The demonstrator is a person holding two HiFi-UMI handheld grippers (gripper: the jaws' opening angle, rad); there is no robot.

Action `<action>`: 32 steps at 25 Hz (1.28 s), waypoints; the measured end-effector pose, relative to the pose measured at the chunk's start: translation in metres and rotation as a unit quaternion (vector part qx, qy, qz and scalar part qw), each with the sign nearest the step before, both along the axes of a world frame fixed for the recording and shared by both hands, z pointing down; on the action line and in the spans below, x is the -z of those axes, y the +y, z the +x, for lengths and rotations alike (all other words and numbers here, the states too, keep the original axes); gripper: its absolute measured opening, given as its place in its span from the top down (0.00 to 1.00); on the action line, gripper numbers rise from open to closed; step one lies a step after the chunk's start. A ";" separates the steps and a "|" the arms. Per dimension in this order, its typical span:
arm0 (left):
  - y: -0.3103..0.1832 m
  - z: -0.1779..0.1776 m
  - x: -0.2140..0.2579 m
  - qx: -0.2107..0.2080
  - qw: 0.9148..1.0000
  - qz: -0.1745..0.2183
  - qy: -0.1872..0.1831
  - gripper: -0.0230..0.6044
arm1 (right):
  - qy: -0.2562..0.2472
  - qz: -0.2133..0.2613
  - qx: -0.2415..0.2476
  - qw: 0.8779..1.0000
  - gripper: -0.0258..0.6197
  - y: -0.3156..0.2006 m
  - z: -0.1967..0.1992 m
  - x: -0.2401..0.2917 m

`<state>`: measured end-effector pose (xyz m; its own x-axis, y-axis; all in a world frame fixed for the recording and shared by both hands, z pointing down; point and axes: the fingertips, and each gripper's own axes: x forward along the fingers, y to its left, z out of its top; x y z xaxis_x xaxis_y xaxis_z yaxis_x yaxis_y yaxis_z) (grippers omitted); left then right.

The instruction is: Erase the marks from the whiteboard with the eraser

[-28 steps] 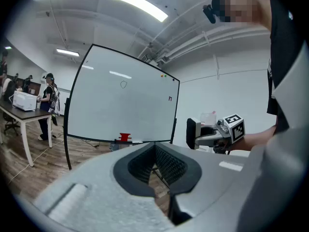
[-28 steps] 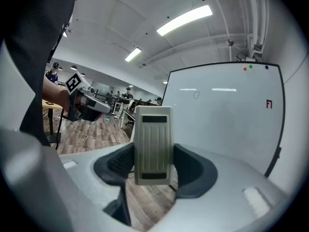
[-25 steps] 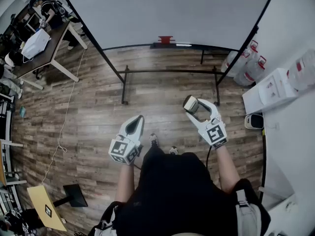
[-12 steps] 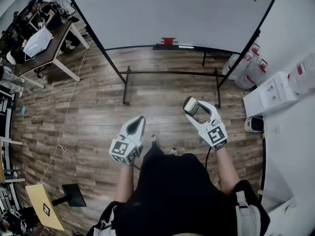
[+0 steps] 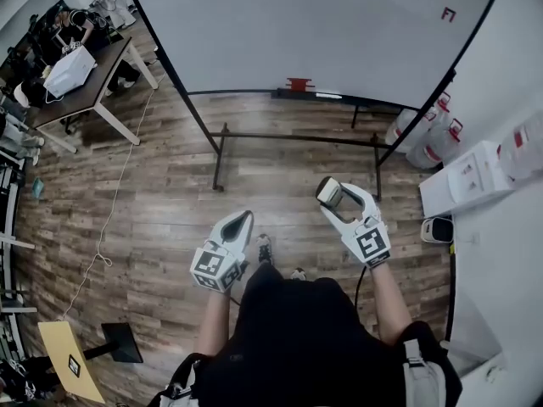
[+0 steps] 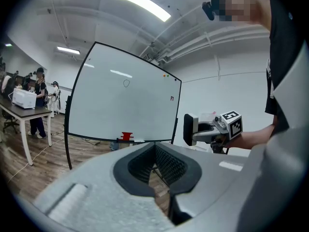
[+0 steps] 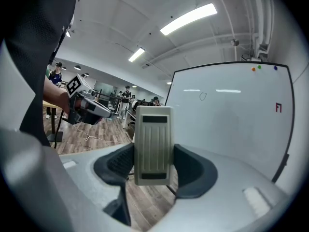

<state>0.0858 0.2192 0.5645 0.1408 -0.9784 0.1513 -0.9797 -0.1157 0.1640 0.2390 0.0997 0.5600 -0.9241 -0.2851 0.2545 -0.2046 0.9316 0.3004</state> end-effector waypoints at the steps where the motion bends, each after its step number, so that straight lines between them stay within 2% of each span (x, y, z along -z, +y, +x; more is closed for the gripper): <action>1: -0.003 -0.005 0.000 -0.002 1.000 0.000 0.001 0.95 | 0.003 0.003 -0.003 1.000 0.57 -0.003 -0.005 0.000; 11: -0.055 -0.087 0.016 -0.020 1.000 0.018 0.000 0.95 | 0.003 0.044 -0.040 0.998 0.57 -0.060 -0.078 0.025; 21: -0.115 -0.173 0.026 -0.045 0.998 0.036 -0.009 0.95 | 0.024 0.093 -0.084 0.992 0.57 -0.118 -0.157 0.041; 28: -0.145 -0.198 0.023 -0.078 0.997 0.028 -0.006 0.95 | 0.051 0.104 -0.116 0.987 0.57 -0.147 -0.187 0.049; 32: -0.158 -0.204 0.023 -0.087 0.996 0.027 -0.007 0.95 | 0.073 0.138 -0.135 0.978 0.57 -0.170 -0.197 0.064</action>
